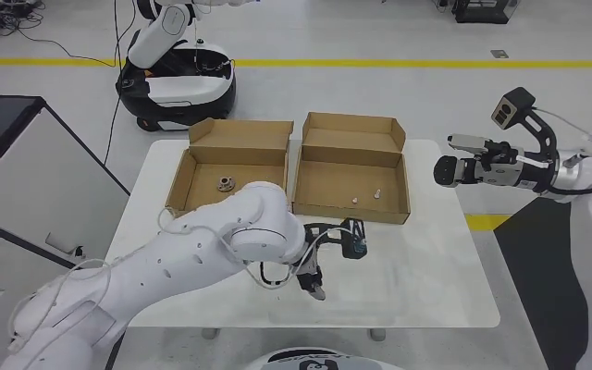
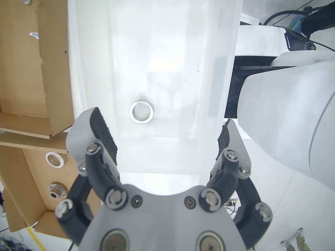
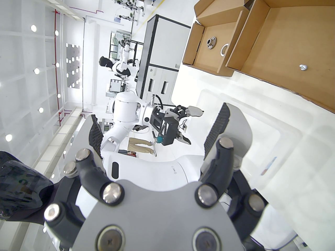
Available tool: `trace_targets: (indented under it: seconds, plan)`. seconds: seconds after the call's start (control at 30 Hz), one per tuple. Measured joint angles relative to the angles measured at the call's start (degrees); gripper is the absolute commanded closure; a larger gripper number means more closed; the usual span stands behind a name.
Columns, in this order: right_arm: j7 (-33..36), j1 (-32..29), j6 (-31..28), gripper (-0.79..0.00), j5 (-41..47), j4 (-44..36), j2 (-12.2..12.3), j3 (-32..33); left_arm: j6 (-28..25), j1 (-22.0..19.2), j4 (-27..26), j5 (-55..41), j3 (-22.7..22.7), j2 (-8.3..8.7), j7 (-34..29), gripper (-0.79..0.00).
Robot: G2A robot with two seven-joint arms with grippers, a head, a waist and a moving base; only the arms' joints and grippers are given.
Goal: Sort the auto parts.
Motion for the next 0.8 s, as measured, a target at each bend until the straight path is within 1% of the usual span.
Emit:
trace_targets:
  seconds: [0.2, 0.23, 0.3, 0.37, 0.5, 0.53, 0.63, 0.77, 0.8]
  plan:
    - [0.0, 0.0, 0.0, -0.785, 0.0, 0.0, 0.0, 0.0, 0.97, -1.49, 2.28, 2.65, 4.09, -1.47, -0.9, -0.785]
    - [0.0, 0.0, 0.0, -0.785, 0.0, 0.0, 0.0, 0.0, 1.08, -1.68, 2.58, 2.83, 4.46, -1.68, -0.93, -0.763]
    - [0.0, 0.0, 0.0, -0.785, 0.0, 0.0, 0.0, 0.0, 1.24, -2.1, 3.27, 3.33, 5.33, -2.13, -1.14, -0.668]
    - [0.0, 0.0, 0.0, -0.785, 0.0, 0.0, 0.0, 0.0, 1.51, -2.51, 3.75, 4.04, 6.31, -2.47, -1.52, -0.606]
    - [0.0, 0.0, 0.0, -0.785, 0.0, 0.0, 0.0, 0.0, 1.51, -3.17, 4.87, 4.79, 8.19, -3.15, -1.5, -0.576]
    - [0.0, 0.0, 0.0, -0.785, 0.0, 0.0, 0.0, 0.0, 1.54, -3.31, 5.14, 4.97, 8.5, -3.27, -1.53, -0.551]
    - [0.0, 0.0, 0.0, -0.785, 0.0, 0.0, 0.0, 0.0, 1.99, -3.75, 5.9, 6.07, 9.49, -3.62, -1.99, -0.52]
    - [0.0, 0.0, 0.0, -0.785, 0.0, 0.0, 0.0, 0.0, 2.69, -4.26, 6.74, 7.73, 11.06, -4.09, -2.69, -0.508]
    - [0.0, 0.0, 0.0, -0.785, 0.0, 0.0, 0.0, 0.0, 2.8, -4.41, 7.02, 8.12, 11.56, -4.25, -2.78, -0.493]
